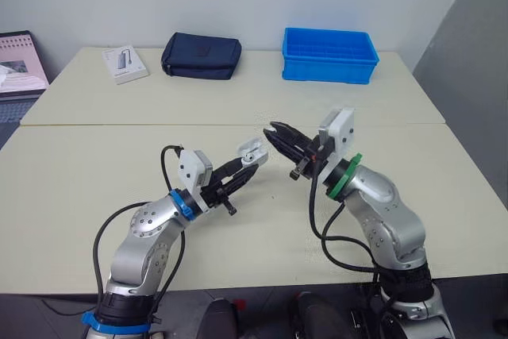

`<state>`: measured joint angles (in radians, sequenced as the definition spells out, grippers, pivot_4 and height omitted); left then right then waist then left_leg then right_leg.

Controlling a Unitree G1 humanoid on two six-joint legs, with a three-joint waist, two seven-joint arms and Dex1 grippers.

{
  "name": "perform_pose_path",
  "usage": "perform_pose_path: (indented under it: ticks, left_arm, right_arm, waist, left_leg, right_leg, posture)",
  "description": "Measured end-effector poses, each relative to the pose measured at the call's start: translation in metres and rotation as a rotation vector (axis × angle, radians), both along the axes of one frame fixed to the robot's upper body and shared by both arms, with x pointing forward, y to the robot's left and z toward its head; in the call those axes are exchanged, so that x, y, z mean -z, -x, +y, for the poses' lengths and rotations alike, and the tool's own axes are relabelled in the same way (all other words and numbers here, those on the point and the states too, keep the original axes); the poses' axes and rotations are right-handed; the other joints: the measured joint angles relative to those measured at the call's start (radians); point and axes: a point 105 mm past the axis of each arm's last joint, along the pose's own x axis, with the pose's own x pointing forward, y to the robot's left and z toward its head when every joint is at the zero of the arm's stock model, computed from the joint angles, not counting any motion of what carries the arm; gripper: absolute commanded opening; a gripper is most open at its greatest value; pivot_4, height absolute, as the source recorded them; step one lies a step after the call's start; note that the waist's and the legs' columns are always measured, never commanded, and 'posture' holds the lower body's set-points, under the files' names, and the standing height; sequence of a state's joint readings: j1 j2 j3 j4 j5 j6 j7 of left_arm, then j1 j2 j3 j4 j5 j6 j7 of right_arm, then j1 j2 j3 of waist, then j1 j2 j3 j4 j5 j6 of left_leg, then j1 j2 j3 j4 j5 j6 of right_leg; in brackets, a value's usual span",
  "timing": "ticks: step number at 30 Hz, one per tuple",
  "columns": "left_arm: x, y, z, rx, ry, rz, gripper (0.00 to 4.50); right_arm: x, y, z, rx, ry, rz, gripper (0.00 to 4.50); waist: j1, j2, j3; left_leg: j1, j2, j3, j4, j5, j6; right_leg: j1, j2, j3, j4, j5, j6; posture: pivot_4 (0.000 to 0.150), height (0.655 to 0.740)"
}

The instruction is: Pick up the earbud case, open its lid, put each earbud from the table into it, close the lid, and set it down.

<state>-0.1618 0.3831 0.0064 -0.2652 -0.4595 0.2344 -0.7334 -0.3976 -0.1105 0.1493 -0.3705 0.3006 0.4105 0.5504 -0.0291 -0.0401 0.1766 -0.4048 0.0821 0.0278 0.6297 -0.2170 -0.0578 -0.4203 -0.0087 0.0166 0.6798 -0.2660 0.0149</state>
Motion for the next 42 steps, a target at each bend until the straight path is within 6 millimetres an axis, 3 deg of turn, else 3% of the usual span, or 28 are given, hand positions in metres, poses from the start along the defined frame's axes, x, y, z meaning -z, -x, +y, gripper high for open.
perform_pose_path:
  ticks: [6,12,16,18,26,33,42]
  left_arm:
    - [0.0,0.0,-0.001,0.002,0.005,0.01,0.77]
    - [0.002,0.001,0.0,0.004,0.002,0.018,0.77]
    - [0.01,0.004,0.005,0.001,-0.02,0.038,0.77]
    - [0.013,0.006,0.007,0.001,-0.037,0.035,0.77]
    - [0.014,0.009,0.007,0.014,-0.053,0.022,0.77]
    - [0.017,0.016,0.007,0.009,-0.059,0.03,0.77]
    - [0.015,0.02,0.005,-0.004,-0.062,0.032,0.77]
  right_arm:
    - [0.008,-0.001,0.006,0.012,0.009,-0.057,0.35]
    - [0.012,0.001,-0.002,0.013,0.054,-0.068,0.35]
    - [0.019,0.012,-0.032,-0.023,0.221,-0.042,0.35]
    - [0.04,0.02,-0.064,-0.071,0.458,0.02,0.35]
    - [0.084,0.049,-0.136,-0.327,0.997,0.214,0.35]
    - [0.116,0.059,-0.155,-0.476,1.153,0.278,0.35]
    - [0.127,0.056,-0.156,-0.488,1.152,0.288,0.35]
  waist:
    - [0.0,0.0,0.0]
    - [0.0,0.0,0.0]
    - [0.003,0.0,0.0]
    - [0.007,0.0,0.0]
    - [-0.001,0.0,0.0]
    - [-0.001,0.0,0.0]
    - [-0.001,0.0,0.0]
  left_leg:
    - [0.0,0.0,0.0,0.0,0.0,0.0]
    - [0.0,0.0,0.0,0.0,0.0,0.0]
    - [0.0,0.0,0.001,0.0,0.0,0.0]
    - [0.0,-0.001,0.002,0.0,0.0,0.0]
    - [0.004,-0.001,0.001,-0.001,0.0,0.0]
    - [0.004,-0.001,0.002,0.0,0.0,0.0]
    - [0.005,-0.001,0.001,0.0,0.0,0.0]
  right_leg:
    - [0.0,0.0,0.0,0.0,0.0,0.0]
    - [0.0,0.0,0.0,0.0,0.0,0.0]
    - [0.0,-0.001,0.0,-0.002,0.0,0.0]
    - [0.001,-0.002,0.0,-0.002,0.0,0.0]
    - [0.002,-0.001,0.001,-0.001,-0.001,-0.001]
    - [0.002,-0.001,0.002,-0.001,-0.001,-0.001]
    - [0.004,-0.001,0.001,-0.001,-0.001,-0.001]
  posture:
    - [0.15,0.7391]
    - [0.15,0.7391]
    - [0.15,0.7391]
    - [0.15,0.7391]
    - [0.15,0.7391]
    - [0.15,0.7391]
    - [0.15,0.7391]
